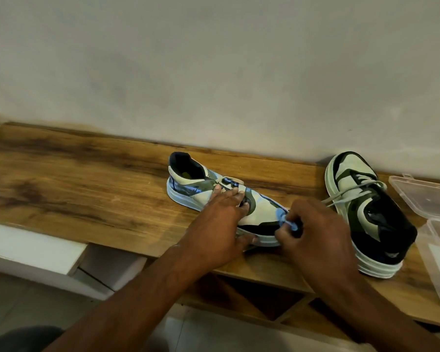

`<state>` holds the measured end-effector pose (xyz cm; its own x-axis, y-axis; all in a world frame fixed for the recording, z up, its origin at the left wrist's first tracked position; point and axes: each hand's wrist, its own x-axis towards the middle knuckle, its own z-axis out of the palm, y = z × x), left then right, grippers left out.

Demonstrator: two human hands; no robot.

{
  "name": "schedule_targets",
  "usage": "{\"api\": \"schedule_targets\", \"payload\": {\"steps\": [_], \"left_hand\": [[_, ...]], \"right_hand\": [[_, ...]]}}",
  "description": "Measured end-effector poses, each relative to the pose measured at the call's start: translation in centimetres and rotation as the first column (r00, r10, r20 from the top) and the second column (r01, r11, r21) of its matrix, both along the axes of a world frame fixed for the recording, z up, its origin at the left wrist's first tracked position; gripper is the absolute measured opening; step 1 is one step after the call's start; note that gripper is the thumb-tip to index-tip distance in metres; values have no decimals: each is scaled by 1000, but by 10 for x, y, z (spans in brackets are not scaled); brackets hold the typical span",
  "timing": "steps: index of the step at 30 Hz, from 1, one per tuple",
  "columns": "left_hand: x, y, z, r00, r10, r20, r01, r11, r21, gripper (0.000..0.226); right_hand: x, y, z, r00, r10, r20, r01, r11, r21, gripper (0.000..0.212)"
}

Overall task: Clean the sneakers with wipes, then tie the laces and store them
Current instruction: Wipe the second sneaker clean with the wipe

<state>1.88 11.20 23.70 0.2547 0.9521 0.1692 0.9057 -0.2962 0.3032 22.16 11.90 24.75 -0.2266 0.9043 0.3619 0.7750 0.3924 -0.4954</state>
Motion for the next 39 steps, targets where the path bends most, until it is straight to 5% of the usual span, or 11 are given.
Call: {"api": "schedule_targets", "payload": {"steps": [3,11,18,26,34,39], "left_hand": [[2,1,-2,1000,12,-7,-12,1000,-10,79],[1,0,1,1000,17,-6,-17,1000,-6,71],[1,0,-1,1000,19,-1,-19,1000,-9,78],[0,1,1,999,11,-45,-12,999,-31,75],[0,2,1,1000,23,-13,-23,1000,-20,75],[2,1,4,999,26,-47,-28,999,-45,73]], "right_hand": [[4,5,1,999,-41,-9,41,998,51,32],[-23,-12,-13,969,215,123,-220,975,27,28],[2,15,1,996,-62,-61,63,998,20,28],[-31,-13,-18,951,289,107,-286,957,-51,24],[-2,3,3,1000,6,9,-6,1000,0,30],[-27,-23,-25,966,206,157,-215,976,43,36]]}}
